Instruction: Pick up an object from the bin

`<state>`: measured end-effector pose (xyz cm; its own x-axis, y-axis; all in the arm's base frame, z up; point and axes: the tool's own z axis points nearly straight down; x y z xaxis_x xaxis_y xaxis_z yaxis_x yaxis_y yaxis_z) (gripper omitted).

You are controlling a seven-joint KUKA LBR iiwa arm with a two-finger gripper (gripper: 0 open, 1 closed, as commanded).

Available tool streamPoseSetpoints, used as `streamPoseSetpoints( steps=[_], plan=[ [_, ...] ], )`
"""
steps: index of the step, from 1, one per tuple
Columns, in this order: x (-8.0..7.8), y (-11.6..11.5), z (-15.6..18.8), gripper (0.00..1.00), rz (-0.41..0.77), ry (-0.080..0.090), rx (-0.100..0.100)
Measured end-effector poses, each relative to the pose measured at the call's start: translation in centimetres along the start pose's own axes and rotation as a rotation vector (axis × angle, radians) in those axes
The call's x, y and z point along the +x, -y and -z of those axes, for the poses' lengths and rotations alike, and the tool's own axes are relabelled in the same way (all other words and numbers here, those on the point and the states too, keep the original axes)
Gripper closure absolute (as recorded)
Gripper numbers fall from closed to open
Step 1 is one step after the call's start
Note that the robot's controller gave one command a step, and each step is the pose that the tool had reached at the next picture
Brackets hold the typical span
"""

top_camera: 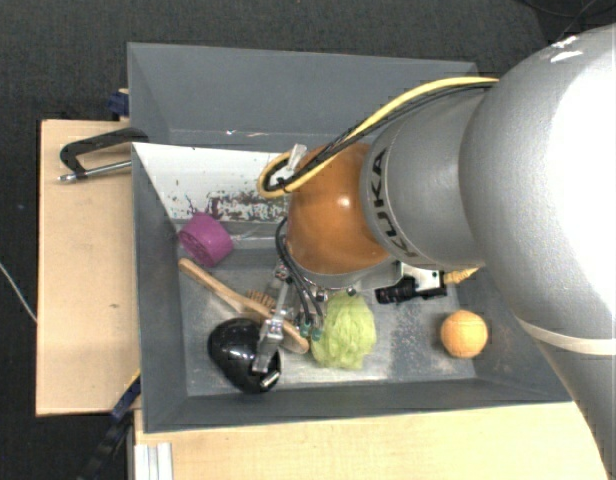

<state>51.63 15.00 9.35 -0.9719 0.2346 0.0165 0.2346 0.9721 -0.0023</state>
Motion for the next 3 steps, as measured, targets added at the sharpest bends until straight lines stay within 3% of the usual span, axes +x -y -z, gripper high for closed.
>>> streamPoseSetpoints(
  steps=[3],
  plan=[
    [0.00, 0.01, -0.01, 1.00, 0.000, 0.000, 0.000]
  ],
)
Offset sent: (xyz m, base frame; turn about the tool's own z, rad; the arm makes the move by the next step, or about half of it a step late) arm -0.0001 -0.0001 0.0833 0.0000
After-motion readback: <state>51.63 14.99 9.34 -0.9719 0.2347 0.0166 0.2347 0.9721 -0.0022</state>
